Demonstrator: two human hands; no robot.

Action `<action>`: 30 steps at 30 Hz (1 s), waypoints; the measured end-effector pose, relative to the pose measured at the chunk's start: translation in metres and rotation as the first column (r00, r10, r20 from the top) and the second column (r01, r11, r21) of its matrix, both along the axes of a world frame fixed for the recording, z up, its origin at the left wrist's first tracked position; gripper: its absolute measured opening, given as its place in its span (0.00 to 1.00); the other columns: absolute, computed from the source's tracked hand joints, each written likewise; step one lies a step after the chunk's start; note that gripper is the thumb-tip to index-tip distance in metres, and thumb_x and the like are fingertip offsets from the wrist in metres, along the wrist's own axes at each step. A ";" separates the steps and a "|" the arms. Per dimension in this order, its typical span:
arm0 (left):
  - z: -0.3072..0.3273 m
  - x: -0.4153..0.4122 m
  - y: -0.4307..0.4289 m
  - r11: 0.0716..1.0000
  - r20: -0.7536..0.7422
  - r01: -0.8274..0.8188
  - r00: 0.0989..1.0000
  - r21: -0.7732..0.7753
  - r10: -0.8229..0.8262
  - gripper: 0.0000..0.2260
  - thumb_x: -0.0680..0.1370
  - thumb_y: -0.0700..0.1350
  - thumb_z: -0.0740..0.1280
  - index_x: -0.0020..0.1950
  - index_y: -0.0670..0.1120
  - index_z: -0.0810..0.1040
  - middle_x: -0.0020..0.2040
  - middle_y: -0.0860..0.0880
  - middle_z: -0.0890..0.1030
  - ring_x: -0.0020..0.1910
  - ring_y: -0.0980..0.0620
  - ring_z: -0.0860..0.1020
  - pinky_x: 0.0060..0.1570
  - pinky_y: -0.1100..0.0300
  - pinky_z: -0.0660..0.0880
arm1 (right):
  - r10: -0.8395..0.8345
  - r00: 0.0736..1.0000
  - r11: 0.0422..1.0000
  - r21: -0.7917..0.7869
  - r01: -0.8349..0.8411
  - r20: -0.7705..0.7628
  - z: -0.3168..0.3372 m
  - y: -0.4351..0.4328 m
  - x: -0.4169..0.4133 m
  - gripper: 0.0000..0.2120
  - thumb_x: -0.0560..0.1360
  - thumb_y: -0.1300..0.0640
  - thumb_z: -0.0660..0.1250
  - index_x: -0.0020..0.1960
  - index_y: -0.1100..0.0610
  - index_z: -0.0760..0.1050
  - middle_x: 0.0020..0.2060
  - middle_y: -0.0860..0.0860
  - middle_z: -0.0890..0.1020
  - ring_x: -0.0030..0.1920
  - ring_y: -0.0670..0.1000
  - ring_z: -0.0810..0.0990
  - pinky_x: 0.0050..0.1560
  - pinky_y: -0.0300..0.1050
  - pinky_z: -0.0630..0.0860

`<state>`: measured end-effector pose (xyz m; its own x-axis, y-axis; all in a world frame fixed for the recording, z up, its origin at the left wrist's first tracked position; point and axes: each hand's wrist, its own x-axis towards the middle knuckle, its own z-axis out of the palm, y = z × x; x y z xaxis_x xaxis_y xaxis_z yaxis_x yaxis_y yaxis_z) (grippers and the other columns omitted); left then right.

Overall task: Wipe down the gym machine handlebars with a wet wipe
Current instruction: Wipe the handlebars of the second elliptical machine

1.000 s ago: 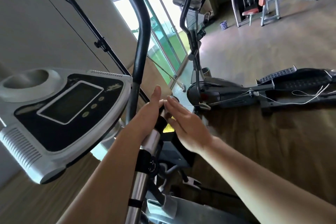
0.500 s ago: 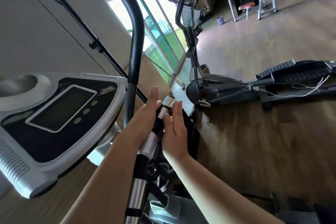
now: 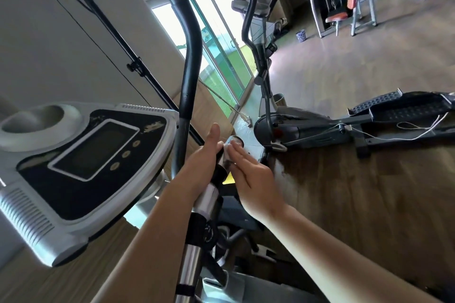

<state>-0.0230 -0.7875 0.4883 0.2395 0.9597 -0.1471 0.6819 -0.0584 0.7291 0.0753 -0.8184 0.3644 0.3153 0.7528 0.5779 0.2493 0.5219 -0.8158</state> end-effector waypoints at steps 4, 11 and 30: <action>0.000 0.003 -0.003 1.000 0.024 0.011 1.000 0.023 -0.012 0.37 0.70 0.83 0.52 0.62 0.64 0.84 0.68 0.52 0.83 0.70 0.50 0.78 0.76 0.46 0.67 | -0.084 0.977 0.995 -0.029 0.092 0.195 0.020 0.017 0.028 0.19 0.81 0.64 0.67 0.71 0.59 0.79 0.71 0.56 0.80 0.74 0.52 0.77 0.76 0.27 0.60; 0.011 0.014 -0.024 0.989 -0.116 0.031 0.993 0.148 -0.014 0.07 0.83 0.48 0.66 0.55 0.51 0.83 0.50 0.52 0.82 0.53 0.51 0.79 0.53 0.62 0.75 | -0.138 0.955 0.985 -0.068 0.161 0.263 0.053 0.012 0.050 0.12 0.80 0.60 0.68 0.59 0.54 0.87 0.56 0.51 0.89 0.58 0.52 0.87 0.63 0.37 0.75; 0.001 -0.087 -0.230 0.861 -0.372 0.061 0.916 0.504 0.153 0.25 0.81 0.54 0.67 0.79 0.53 0.70 0.78 0.52 0.71 0.77 0.48 0.68 0.74 0.54 0.64 | 0.135 0.987 0.986 -0.083 -0.141 -0.084 0.092 -0.188 -0.013 0.09 0.79 0.58 0.73 0.58 0.52 0.87 0.42 0.34 0.84 0.45 0.30 0.83 0.45 0.23 0.75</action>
